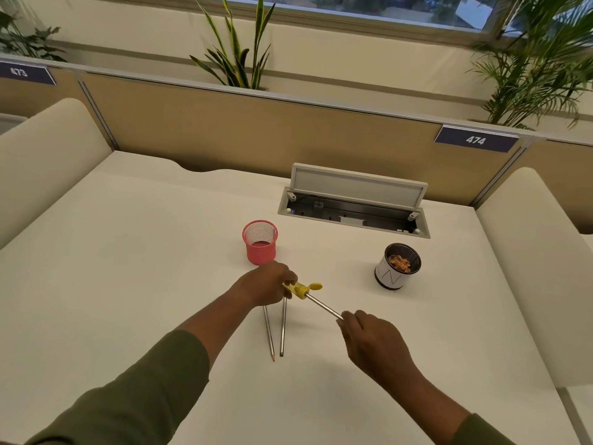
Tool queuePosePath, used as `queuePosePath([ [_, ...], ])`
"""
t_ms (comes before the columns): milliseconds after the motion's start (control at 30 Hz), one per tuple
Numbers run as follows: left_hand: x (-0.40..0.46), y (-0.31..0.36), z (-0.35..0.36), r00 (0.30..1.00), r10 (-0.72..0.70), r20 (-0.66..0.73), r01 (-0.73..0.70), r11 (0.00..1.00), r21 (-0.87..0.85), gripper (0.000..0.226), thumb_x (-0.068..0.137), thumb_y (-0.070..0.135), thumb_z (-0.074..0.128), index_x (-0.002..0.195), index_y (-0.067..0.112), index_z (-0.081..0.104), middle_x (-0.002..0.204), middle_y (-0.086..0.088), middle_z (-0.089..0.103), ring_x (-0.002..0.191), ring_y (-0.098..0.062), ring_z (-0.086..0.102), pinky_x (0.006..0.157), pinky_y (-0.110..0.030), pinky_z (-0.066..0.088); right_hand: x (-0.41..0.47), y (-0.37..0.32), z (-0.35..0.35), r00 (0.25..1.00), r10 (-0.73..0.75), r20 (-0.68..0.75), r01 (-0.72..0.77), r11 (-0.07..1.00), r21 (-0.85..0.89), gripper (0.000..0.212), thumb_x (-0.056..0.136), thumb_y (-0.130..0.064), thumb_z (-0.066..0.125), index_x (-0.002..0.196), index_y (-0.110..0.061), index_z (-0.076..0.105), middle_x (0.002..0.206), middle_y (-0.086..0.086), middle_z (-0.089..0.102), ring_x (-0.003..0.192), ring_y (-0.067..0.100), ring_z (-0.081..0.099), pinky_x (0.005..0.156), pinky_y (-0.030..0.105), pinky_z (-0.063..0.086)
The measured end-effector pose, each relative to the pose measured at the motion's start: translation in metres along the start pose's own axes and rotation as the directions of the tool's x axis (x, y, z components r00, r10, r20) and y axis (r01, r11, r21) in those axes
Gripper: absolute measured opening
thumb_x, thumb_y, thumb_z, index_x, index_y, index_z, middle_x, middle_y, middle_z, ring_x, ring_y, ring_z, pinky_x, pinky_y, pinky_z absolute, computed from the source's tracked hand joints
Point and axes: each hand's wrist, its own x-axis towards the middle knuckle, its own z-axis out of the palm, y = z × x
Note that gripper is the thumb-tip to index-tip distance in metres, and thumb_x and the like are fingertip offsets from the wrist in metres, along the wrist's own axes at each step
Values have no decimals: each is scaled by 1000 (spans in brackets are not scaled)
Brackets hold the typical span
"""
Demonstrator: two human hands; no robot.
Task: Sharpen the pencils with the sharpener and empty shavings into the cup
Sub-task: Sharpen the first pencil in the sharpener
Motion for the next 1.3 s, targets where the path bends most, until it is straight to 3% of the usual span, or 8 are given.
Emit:
queuePosePath([
  [233,1,6,4,1000,14,7,-14,1000,-6,21,83,4,65,102,9,71,94,-8,71,81,-19,67,77,-39,56,-1,-11,3,984,172,48,-178,920,350,34,96,-31,43,68,-15,54,51,-6,40,41,15,30,41,28,29],
  [400,0,9,3,999,37,-29,-36,999,39,25,82,3,63,105,9,71,97,-9,70,87,-23,64,78,-41,54,15,-19,-22,404,269,874,-778,-403,483,28,99,-23,49,77,-6,54,53,-4,25,42,9,16,38,20,16],
  [500,0,7,2,999,37,-10,-36,998,49,23,82,5,65,102,12,72,95,-6,69,84,-21,64,76,-39,55,15,-21,-21,480,326,814,-802,-211,558,31,99,-26,48,79,-5,58,55,-4,30,45,10,21,41,22,20],
  [567,0,2,1,1000,19,8,-19,999,35,22,81,6,66,100,15,72,92,-3,69,81,-17,63,75,-38,56,13,-21,-19,693,439,572,-714,310,628,27,96,-28,51,77,-12,62,60,-6,47,49,10,39,48,24,30],
  [733,-2,-1,-2,999,-4,49,5,1000,-8,19,81,8,67,96,18,72,88,1,71,75,-9,63,76,-39,57,-3,-3,0,999,-22,-23,23,999,41,26,96,-29,47,80,-15,60,61,-1,47,45,21,42,40,32,31],
  [1000,-2,4,5,1000,-5,-25,4,999,-45,27,82,4,67,108,10,71,95,-6,72,80,-15,69,73,-26,53,4,-16,-3,953,277,124,-301,811,502,44,100,-37,41,65,-14,54,49,-5,42,42,14,37,42,24,30],
  [1133,-4,7,4,997,39,-65,-39,999,11,26,81,5,67,106,10,71,96,-8,71,86,-22,65,76,-36,55,14,-19,-17,405,281,870,-726,-479,493,32,98,-25,53,71,-7,54,54,-4,24,40,8,16,35,18,15],
  [1300,-4,4,0,999,29,-25,-28,999,30,22,81,7,68,101,14,72,93,-5,70,85,-20,64,73,-32,53,14,-26,-25,532,372,761,-776,-145,614,24,96,-22,50,80,-5,58,57,-1,35,44,11,25,41,23,21],
])
